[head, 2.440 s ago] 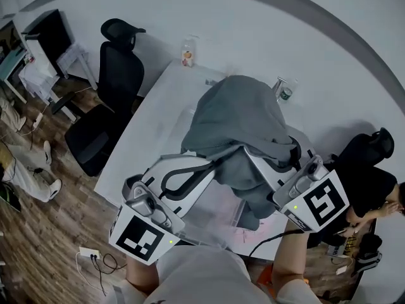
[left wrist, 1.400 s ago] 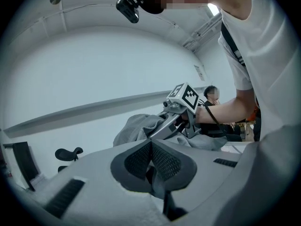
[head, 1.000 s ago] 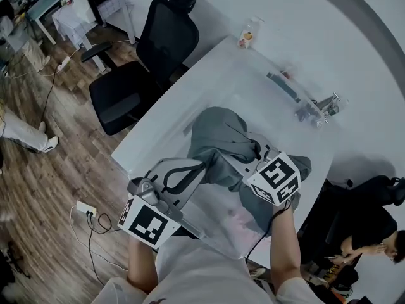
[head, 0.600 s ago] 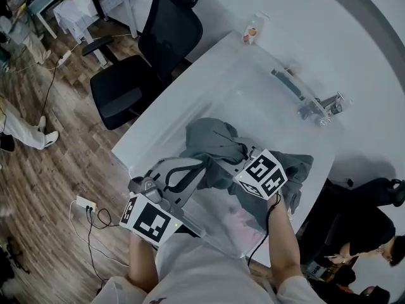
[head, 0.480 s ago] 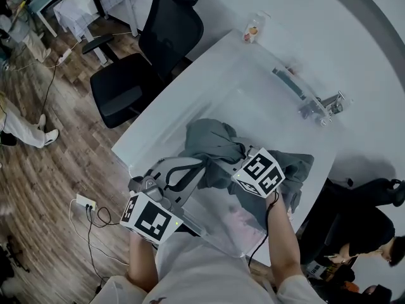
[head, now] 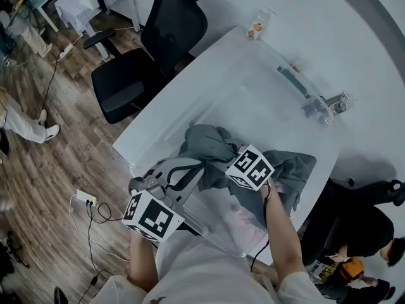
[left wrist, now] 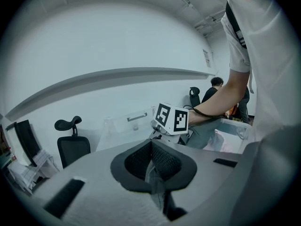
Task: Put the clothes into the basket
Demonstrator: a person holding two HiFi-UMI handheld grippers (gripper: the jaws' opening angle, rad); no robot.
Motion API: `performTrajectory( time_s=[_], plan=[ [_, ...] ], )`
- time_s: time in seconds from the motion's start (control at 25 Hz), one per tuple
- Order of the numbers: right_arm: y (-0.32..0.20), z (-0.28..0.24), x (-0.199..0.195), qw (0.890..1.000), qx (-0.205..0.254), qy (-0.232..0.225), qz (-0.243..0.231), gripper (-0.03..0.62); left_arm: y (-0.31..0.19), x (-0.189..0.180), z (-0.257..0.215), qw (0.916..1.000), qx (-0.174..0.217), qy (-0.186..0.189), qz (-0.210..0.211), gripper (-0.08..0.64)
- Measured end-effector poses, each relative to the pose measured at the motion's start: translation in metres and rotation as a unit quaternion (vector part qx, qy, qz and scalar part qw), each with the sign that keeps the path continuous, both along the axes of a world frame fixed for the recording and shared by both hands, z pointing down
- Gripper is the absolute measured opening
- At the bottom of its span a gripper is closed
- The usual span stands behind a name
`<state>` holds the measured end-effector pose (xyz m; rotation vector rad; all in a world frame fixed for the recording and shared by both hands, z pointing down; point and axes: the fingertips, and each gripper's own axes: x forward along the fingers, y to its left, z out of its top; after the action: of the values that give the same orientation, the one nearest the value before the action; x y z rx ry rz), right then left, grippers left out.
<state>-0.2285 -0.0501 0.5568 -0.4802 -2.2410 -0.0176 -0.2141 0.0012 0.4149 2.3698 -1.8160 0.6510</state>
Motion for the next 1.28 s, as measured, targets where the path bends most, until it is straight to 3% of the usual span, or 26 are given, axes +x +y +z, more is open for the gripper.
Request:
performTrajectory(
  time_s=[0.68, 1.28],
  plan=[
    [0.018, 0.072, 0.017, 0.994, 0.012, 0.094, -0.049, 0.207, 0.002, -0.002, 0.012, 0.9999, -0.01, 0.0, 0.002, 0.005],
    [0.025, 0.075, 0.033, 0.983, 0.085, 0.126, -0.105, 0.292, 0.002, 0.004, 0.01, 0.9999, -0.011, -0.001, 0.01, 0.005]
  ],
)
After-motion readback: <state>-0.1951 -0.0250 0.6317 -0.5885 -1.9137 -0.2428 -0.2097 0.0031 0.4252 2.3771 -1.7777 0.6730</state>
